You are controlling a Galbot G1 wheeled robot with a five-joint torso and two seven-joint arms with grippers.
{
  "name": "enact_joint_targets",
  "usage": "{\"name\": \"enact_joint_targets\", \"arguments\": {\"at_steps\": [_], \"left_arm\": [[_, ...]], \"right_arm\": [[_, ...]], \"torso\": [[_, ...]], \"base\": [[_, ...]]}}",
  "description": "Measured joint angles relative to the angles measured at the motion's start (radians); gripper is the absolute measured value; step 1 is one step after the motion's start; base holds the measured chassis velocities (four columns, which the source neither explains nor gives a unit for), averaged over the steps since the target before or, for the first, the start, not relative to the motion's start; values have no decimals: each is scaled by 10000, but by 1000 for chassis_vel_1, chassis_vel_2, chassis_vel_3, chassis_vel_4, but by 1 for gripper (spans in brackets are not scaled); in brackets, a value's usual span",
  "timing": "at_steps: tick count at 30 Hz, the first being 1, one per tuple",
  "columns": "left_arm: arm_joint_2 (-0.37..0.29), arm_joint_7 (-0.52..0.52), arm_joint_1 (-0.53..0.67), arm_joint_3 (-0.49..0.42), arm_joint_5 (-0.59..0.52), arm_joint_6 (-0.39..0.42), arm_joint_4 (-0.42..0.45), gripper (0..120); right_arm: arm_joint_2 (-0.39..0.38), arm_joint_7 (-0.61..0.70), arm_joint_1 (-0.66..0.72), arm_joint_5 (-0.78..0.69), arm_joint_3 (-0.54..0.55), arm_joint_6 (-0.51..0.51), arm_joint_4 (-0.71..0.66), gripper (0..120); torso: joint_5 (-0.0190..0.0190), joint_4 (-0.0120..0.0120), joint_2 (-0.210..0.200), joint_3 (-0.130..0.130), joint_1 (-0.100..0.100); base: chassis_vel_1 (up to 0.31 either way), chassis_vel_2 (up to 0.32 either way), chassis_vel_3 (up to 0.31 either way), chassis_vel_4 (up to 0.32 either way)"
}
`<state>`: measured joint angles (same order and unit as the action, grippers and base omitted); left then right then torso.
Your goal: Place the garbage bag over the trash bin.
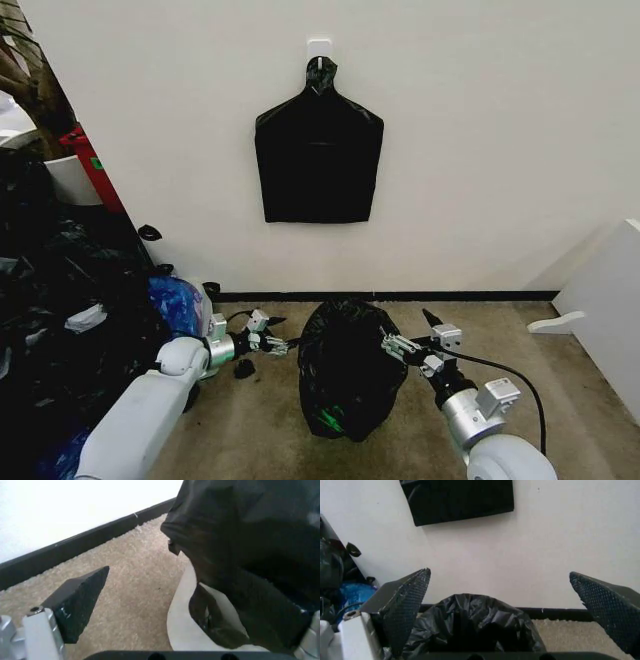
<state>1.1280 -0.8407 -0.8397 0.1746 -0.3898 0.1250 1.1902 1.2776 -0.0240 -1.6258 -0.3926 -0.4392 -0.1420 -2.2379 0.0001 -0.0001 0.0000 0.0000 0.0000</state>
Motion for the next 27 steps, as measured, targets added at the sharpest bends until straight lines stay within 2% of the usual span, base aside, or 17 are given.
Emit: {"name": "enact_joint_targets", "arguments": {"at_steps": [17, 27], "left_arm": [[830, -261, 2, -22, 1390, -613, -1440, 100], [683, -327, -299, 94, 1671, -776, -1443, 100]], "right_arm": [[76, -13, -125, 6, 163, 22, -49, 100], [61, -12, -94, 31, 286, 23, -100, 100]], "torso": [[0, 2, 0, -1, 0], [0, 1, 0, -1, 0]], "base": [[0, 0, 0, 0], [0, 0, 0, 0]]}}
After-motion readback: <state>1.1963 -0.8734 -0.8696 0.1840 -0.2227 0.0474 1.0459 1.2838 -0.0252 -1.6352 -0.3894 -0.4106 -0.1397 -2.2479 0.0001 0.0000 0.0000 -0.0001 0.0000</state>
